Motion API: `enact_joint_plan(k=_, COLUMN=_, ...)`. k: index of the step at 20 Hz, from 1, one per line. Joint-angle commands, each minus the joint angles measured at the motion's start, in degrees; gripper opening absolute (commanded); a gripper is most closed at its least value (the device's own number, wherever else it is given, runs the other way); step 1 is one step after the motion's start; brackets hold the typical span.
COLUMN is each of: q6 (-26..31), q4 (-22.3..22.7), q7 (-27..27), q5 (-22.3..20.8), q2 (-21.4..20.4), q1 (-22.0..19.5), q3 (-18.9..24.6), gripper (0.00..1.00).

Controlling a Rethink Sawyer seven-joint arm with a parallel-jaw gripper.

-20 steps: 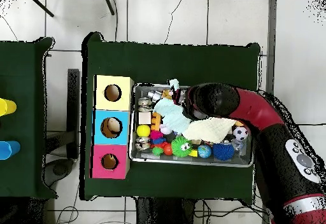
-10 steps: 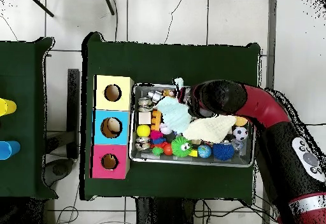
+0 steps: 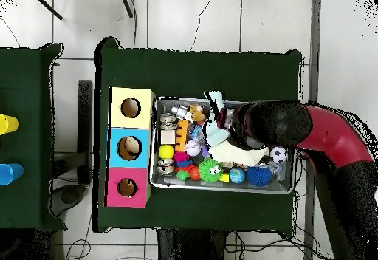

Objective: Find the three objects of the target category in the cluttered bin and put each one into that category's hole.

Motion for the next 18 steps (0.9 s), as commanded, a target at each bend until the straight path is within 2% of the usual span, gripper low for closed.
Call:
enact_joint_plan(k=1, q6=12.4, q4=8.5, q7=-9.9, q5=5.2, q2=-14.2, q1=-1.1, q3=5.0, gripper=0.00)
enact_joint_plan(k=5, q6=10.9, q4=10.8, q7=-9.6, q5=7.2, q2=-15.9, q1=-2.1, q3=5.7, gripper=0.00)
enact_joint_plan(k=8, q6=8.3, q4=11.0, q7=-9.6, q5=6.0, q2=-13.7, q1=-2.1, q3=5.7, gripper=0.00)
enact_joint_plan(k=12, q6=6.4, q4=11.7, q7=-9.1, q5=5.1, q2=-13.8, q1=-1.7, q3=5.4, gripper=0.00)
enact_joint_plan(k=18, q6=3.3, q4=11.9, q7=-8.0, q5=3.1, q2=-11.1, q1=-1.3, q3=5.2, gripper=0.00)
